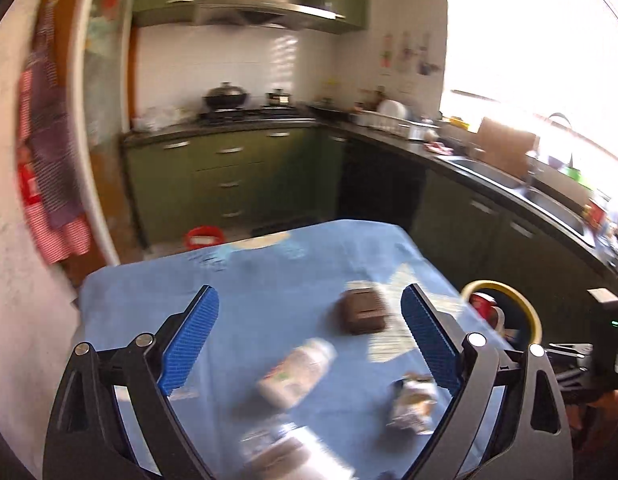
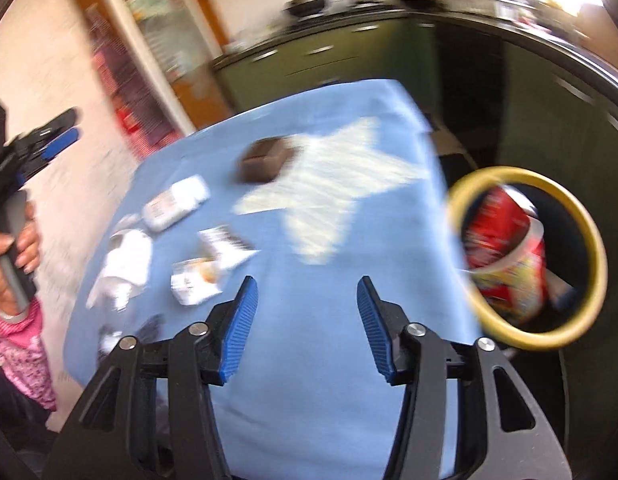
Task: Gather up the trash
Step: 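Grasp the clear plastic bottle around its label with the right gripper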
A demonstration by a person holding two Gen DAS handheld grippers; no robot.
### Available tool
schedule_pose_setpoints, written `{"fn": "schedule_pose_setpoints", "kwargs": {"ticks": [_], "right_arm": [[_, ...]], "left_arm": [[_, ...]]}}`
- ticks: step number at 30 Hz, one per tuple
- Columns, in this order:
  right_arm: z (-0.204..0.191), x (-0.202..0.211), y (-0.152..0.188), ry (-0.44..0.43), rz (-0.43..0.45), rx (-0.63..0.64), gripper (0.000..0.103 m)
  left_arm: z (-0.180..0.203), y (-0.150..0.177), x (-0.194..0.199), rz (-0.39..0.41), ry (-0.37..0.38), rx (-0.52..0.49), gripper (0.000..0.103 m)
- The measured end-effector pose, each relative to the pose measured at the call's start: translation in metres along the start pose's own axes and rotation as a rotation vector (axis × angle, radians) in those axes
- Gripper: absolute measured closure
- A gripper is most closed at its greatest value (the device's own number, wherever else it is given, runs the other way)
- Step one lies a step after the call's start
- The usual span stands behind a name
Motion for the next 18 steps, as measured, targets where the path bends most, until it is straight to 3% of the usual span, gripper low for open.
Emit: {"fn": "schedule_pose_setpoints", "kwargs": {"ticks": [5,9,15,18], "right_arm": [[-0.106,0.000,0.007,-0.144,-0.028,0.167,0.045],[-0.166,-0.002,0.019,-0.222,-0.044,0.246,0.042],[-0.215,-0.013,0.039,-0.209,-0.075,0.306,0.041],[-0.226,-0.025,0.037,-0.158,-0.074,0.310,0.039]], "left_arm": [[-0.064,0.024,0.030,0.029,-0.086,0.075,0.011],[-0.104,0.031,0.048,0.094,-0.124,0.153,0.010],[-0.148,0.041,0.041,0.158,-0.174,0.244,0.010],[-0.159,0.048,0.030,0.162,-0.201,0.263,0.010]]}}
Point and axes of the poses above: each gripper's, at about its wrist camera, not at the fingertips, and x roughly against the way its jaws point, z to its right, y to its underside, the point moved 9 cm from there along -x, roughly the way its jaws point, and after that the axes turned 14 degrees about y, right-handed, at the moved point
